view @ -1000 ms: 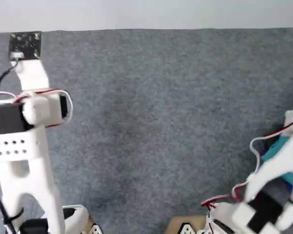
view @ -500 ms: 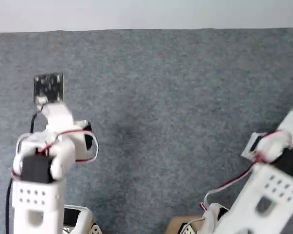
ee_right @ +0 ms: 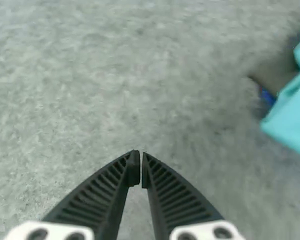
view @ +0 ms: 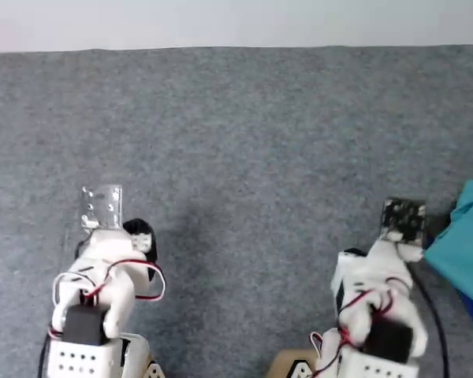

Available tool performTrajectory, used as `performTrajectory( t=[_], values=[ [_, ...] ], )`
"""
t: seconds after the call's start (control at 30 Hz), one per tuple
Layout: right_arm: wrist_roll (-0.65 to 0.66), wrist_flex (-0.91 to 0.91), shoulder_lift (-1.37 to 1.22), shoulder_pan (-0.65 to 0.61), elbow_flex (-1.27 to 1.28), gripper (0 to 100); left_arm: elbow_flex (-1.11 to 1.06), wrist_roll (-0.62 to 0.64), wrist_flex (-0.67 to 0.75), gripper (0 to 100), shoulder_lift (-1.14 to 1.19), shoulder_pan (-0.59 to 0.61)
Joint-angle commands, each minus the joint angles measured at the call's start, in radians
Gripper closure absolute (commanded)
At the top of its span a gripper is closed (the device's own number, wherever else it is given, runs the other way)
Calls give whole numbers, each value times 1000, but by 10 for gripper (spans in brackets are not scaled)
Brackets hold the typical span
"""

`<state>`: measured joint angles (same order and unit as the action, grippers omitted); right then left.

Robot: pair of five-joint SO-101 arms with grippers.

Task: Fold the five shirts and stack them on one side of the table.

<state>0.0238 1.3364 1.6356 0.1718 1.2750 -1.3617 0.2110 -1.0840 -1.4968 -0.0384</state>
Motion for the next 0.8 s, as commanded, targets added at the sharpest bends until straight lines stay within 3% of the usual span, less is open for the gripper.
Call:
performTrajectory(
  t=[0.0,0.3,0.77],
  values=[
    [-5,-15,188,-28,86,989,-108,-9,40,994,-106,-9],
    [-9,-21,179,-28,253,989,-321,-61,37,994,-330,-9],
    [-5,-24,180,-30,407,989,-321,-69,34,994,-315,-11]
  ],
)
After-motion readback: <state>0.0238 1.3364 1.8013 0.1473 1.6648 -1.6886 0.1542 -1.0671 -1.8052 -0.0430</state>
